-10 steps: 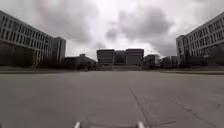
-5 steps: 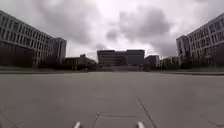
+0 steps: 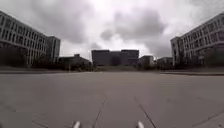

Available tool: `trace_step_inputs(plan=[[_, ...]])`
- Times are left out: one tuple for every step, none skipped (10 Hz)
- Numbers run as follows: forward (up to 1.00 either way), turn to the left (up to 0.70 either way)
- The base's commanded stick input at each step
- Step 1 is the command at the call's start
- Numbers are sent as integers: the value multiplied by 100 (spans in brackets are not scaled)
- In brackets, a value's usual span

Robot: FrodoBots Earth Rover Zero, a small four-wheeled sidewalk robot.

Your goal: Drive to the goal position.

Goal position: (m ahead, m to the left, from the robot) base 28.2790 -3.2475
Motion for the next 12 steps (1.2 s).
trace_step_inputs(plan=[[100,0],[100,0],[100,0],[100,0],[100,0],[100,0],[100,0],[100,0],[100,0],[100,0],[100,0],[100,0]])
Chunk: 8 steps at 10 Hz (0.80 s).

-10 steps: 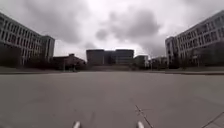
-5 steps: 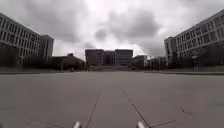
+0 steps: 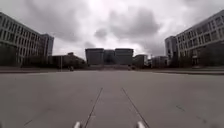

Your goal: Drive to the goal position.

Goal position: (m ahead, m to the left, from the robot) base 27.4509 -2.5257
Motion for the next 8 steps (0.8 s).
trace_step_inputs(plan=[[100,0],[100,0],[100,0],[100,0],[100,0],[100,0],[100,0],[100,0]])
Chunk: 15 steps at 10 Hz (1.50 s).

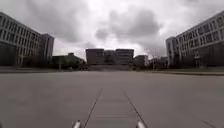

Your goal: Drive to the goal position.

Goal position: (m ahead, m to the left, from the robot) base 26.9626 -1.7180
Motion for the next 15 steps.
trace_step_inputs(plan=[[100,0],[100,0],[100,0],[100,0],[100,0],[100,0],[100,0],[100,0],[100,0],[100,0],[100,0],[100,0],[100,0],[100,0],[100,0]])
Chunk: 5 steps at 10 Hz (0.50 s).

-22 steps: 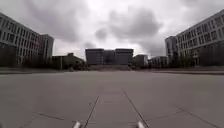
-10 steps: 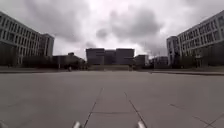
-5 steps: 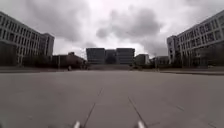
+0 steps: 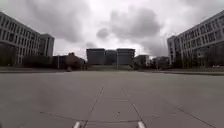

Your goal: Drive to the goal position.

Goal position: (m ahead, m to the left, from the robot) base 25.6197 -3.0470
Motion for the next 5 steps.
trace_step_inputs(plan=[[100,0],[100,0],[100,0],[100,0],[100,0]])
